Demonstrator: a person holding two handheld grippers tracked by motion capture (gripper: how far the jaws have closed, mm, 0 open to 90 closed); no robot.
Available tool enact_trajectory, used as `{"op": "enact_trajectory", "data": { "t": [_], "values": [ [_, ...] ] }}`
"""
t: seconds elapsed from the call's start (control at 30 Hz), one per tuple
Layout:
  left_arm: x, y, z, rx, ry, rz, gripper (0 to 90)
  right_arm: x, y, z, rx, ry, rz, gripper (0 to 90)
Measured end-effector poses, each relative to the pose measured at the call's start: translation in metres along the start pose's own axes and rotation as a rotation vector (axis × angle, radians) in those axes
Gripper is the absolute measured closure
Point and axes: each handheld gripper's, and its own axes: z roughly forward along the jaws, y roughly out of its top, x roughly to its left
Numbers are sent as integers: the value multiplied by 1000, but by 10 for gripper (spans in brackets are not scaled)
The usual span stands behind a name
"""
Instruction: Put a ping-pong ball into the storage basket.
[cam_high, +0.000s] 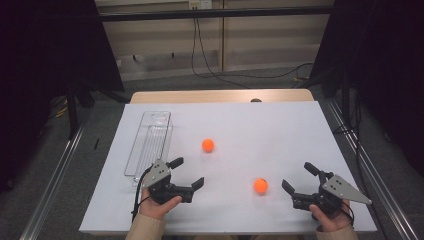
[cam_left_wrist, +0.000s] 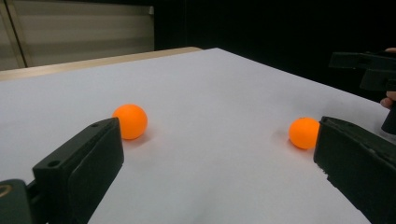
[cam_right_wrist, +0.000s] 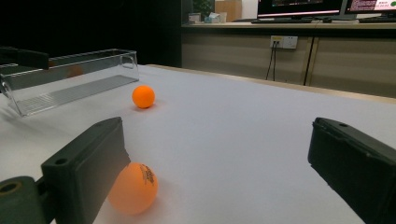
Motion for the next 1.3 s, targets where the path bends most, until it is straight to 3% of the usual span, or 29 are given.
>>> {"op": "enact_trajectory", "data": {
  "t": [1.3],
  "values": [
    [-18,1,33,60,-73,14,17,0,1,0,-6,6,-5,41]
  ]
}}
